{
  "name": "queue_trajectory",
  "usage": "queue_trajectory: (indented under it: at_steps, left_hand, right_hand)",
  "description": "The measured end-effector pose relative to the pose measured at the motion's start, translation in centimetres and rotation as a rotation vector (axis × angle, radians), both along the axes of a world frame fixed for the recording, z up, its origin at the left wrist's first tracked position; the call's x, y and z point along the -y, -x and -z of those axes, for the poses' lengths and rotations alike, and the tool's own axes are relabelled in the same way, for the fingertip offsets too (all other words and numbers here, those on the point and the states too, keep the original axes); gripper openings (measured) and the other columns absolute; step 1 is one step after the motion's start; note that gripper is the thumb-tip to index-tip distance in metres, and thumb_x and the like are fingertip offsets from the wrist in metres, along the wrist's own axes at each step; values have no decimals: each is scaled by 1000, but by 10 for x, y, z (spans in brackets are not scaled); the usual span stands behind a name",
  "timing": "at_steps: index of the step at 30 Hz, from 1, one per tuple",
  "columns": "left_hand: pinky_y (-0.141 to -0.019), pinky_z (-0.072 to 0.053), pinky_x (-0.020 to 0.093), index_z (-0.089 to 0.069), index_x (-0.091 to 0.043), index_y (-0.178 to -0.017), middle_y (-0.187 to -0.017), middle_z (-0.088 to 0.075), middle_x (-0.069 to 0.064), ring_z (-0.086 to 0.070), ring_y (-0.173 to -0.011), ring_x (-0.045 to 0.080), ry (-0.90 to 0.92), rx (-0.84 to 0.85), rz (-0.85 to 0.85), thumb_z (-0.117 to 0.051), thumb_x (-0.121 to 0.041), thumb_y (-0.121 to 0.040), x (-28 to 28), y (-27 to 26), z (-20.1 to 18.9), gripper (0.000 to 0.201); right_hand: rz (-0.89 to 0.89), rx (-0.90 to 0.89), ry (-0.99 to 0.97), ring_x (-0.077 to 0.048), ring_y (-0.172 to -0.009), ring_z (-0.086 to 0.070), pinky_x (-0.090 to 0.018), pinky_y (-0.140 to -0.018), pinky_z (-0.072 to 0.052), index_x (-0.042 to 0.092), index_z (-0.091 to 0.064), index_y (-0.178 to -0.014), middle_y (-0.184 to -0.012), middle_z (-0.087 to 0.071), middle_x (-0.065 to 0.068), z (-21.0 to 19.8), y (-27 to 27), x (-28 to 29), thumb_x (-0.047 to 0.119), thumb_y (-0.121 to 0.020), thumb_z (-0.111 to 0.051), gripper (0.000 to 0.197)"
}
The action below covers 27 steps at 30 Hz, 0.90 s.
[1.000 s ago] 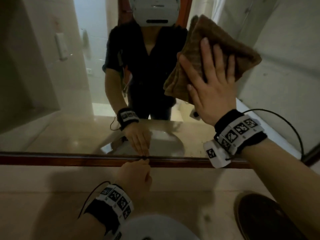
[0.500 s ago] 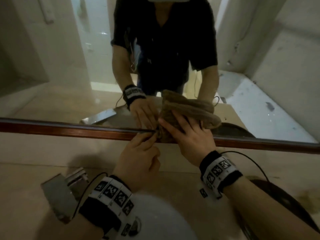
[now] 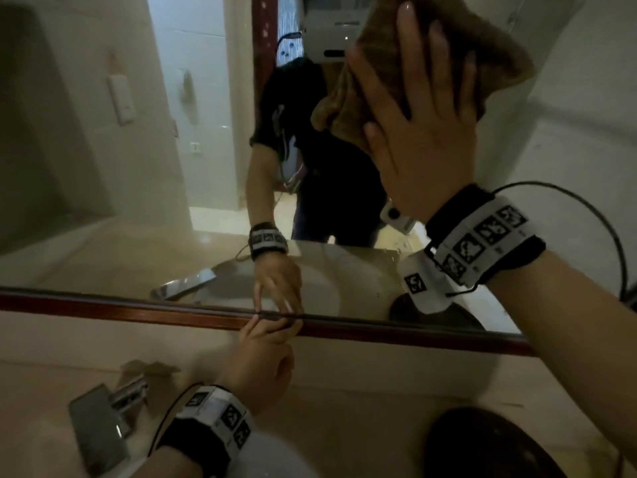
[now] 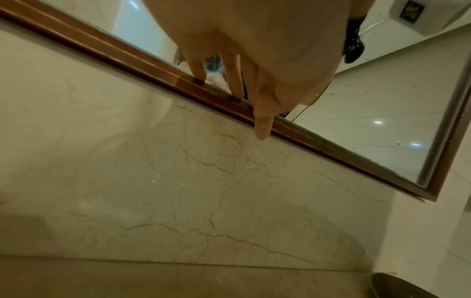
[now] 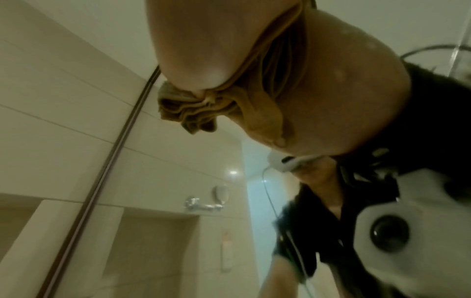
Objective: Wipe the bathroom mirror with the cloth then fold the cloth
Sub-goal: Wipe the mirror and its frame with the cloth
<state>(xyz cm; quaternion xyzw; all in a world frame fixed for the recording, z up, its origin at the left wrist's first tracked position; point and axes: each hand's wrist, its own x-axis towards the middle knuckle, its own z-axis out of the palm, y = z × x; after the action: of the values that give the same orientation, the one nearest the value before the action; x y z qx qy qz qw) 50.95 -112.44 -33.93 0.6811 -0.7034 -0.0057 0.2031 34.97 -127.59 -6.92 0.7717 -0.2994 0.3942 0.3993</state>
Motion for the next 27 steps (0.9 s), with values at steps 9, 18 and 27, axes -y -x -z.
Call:
queue_trajectory:
  at_steps: [9,18,27]
  left_hand:
    - [-109,-27,56,-65,-26,-59,-128,-61,-10,-45,-124,13,245,-78,-7,-47,-32,-73,2,2,32,23]
    - [-102,-44,48,-67,-23,-75,-131,-61,8,-55,-119,28,69,48,103,-41,-26,-69,10,28,10,27]
    - [-120,-6,31,-66,-39,-81,-147,-42,-12,-44,-135,14,-214,117,166,-39,-35,-69,26,55,-8,30]
  right_hand:
    - [-56,-317,-240,-35,-139,-21,-52,-102,-27,39,-21,-151,-156,-18,-7,265,43,-3,35,-89,-61,74]
    - [-115,-306,-269,-32,-139,-25,-46,-99,-31,40,-28,-148,-156,-20,-2,215,60,6,17,-80,-71,83]
    - [61,-19,-27,-37,-146,-12,-56,-116,-9,33,-19,-154,-159,-16,-18,-24,77,32,31,-101,-37,56]
